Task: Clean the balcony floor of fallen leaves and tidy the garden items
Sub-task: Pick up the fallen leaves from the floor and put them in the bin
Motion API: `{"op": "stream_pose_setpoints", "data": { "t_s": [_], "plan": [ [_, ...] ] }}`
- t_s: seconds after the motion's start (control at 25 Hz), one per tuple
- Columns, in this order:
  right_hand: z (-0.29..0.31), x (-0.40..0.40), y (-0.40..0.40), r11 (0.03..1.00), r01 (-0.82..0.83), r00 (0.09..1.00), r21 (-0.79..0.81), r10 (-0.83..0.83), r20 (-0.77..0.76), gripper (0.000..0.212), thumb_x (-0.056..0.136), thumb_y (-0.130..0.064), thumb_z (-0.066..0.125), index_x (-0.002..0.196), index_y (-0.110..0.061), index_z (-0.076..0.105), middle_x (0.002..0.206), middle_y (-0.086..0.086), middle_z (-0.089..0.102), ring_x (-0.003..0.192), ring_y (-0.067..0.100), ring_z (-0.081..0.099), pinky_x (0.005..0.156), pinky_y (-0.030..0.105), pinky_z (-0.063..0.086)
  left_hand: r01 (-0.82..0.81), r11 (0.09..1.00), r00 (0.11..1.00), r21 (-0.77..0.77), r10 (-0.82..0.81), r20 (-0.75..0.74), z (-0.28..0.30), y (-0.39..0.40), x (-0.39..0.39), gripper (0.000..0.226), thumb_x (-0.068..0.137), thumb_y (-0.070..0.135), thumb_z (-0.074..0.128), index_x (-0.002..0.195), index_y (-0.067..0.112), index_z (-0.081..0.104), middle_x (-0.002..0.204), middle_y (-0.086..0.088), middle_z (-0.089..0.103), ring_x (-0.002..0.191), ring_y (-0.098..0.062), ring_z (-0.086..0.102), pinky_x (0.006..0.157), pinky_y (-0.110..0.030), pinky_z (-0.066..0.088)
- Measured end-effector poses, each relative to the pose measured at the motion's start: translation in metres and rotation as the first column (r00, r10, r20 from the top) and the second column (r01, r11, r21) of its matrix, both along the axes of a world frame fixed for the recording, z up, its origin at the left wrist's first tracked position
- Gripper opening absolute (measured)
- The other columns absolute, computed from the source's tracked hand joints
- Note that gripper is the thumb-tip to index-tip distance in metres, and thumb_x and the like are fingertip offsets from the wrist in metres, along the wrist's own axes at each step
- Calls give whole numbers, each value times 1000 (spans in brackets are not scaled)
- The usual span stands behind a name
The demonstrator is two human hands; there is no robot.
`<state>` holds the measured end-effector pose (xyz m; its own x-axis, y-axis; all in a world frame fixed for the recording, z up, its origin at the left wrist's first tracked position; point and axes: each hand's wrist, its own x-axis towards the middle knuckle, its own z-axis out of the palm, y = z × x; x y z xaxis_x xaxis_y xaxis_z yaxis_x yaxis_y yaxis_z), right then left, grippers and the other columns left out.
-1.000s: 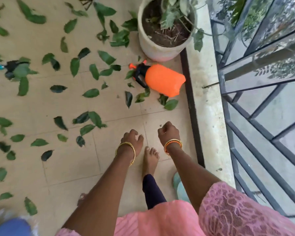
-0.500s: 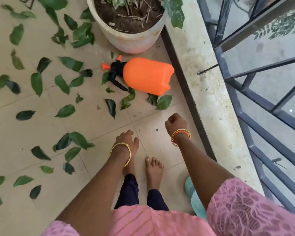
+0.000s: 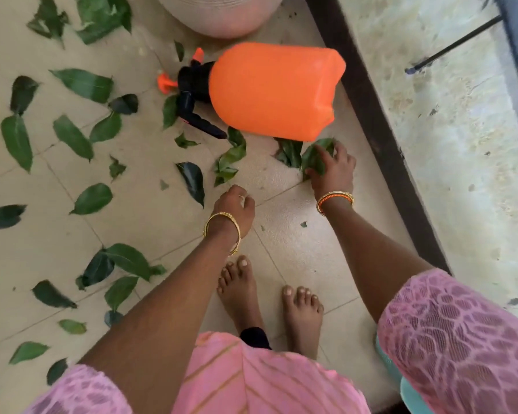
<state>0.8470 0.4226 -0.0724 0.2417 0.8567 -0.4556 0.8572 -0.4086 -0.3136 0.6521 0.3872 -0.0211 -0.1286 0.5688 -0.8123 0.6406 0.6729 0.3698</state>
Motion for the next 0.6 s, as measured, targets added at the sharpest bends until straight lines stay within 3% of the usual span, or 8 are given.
{"op": "stream_pose_setpoints", "data": {
  "t_s": [0.12, 0.24, 0.32, 0.4, 0.48, 0.6],
  "plan": [
    [-8, -4, -5, 993, 79, 996, 84, -75, -48, 39, 87, -8, 59, 125, -3, 57, 129, 14, 49, 117, 31, 44, 98, 33, 40, -124, 990, 992, -61, 126, 21, 5, -3, -5, 25, 97, 21, 46, 117, 11, 55, 107, -7, 60, 94, -19, 54, 78, -25, 40],
    [6, -12, -10, 968, 227, 963, 106, -207, -171, 25, 87, -1, 57, 109, 0, 68, 110, 15, 62, 101, 29, 58, 89, 32, 47, -275, 954, 956, -123, 285, 72, 12, -3, -4, 18, 93, 23, 49, 107, 16, 57, 99, -4, 61, 95, -23, 61, 82, -33, 50],
    [32, -23, -19, 904, 413, 884, 109, -370, -286, 18, 85, -1, 60, 99, -2, 71, 101, 11, 66, 92, 22, 62, 83, 25, 50, -364, 913, 912, -183, 389, 128, 27, 0, 3, 15, 91, 31, 51, 102, 21, 55, 102, -5, 63, 98, -26, 62, 89, -43, 52],
    [67, -39, -33, 847, 527, 789, 63, -460, -407, 15, 83, 1, 61, 91, -9, 69, 91, 4, 67, 79, 7, 61, 74, 16, 49, -424, 873, 858, -242, 473, 201, 48, 5, 18, 26, 92, 40, 51, 108, 20, 52, 106, -6, 61, 97, -25, 61, 85, -42, 53],
    [101, -58, -46, 841, 541, 700, -7, -455, -550, 21, 80, 6, 62, 85, -15, 58, 77, -3, 63, 67, -4, 57, 67, 17, 51, -492, 822, 784, -286, 562, 264, 71, 12, 34, 40, 92, 48, 50, 116, 16, 49, 99, -3, 60, 90, -22, 60, 72, -35, 53],
    [141, -78, -57, 883, 446, 641, -146, -429, -636, 27, 74, 10, 62, 77, -15, 52, 68, -3, 60, 61, 4, 58, 61, 24, 54, -553, 788, 735, -269, 614, 287, 97, 15, 42, 45, 92, 53, 48, 109, 13, 57, 83, 0, 62, 76, -16, 61, 60, -28, 49]
  ]
}}
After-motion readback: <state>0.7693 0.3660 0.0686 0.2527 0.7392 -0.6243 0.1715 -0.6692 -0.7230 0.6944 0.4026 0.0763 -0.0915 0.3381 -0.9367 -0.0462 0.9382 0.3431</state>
